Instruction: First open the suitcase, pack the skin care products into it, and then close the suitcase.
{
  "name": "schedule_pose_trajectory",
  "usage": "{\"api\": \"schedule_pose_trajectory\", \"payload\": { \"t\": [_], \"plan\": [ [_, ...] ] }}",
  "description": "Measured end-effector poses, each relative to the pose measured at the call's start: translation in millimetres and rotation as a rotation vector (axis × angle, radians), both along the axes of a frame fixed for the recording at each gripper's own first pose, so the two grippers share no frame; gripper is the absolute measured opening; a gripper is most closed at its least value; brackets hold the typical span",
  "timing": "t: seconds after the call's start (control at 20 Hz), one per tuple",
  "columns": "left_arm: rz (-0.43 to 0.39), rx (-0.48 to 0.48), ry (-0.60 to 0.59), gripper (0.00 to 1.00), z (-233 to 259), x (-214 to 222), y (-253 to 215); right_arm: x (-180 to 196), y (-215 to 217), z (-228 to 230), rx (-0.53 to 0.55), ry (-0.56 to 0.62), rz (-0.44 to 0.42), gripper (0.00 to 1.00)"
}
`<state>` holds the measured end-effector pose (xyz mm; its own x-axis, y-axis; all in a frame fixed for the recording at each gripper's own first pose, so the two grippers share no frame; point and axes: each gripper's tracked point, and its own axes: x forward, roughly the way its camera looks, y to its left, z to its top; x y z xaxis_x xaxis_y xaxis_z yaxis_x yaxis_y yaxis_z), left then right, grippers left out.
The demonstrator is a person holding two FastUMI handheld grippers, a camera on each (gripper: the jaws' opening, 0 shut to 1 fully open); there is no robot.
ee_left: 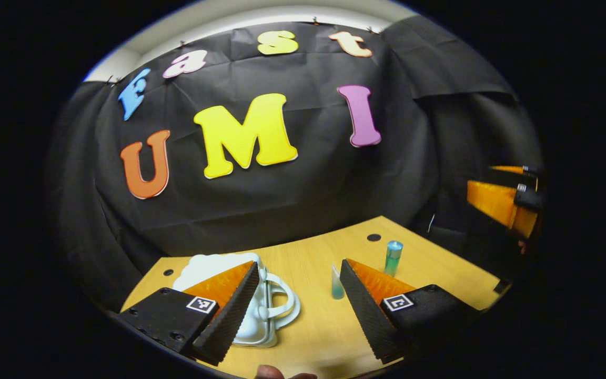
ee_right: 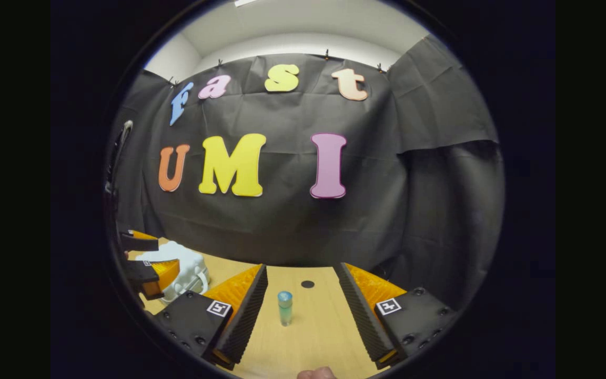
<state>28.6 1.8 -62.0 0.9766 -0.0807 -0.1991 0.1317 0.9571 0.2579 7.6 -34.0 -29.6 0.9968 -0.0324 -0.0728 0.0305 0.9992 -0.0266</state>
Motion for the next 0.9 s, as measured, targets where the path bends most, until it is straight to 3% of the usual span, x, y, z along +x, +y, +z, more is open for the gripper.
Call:
{"api": "schedule_pose_trajectory", "payload": {
  "t": [0.4,0.6,0.9],
  "plan": [
    [-0.098,0.593,0.331,0.96,-115.3,43.5,65.9,-12.0,-40.7,-17.4,-0.034,0.045,-0.081,0.81],
    [-0.159,0.801,0.374,0.93,-141.1,64.2,69.8,-13.8,-58.1,-19.5,-0.050,0.061,-0.128,0.81],
    [-0.202,0.979,0.460,0.85,-166.2,83.5,74.3,-11.7,-62.3,-25.7,-0.050,0.082,-0.154,0.81]
  ]
}}
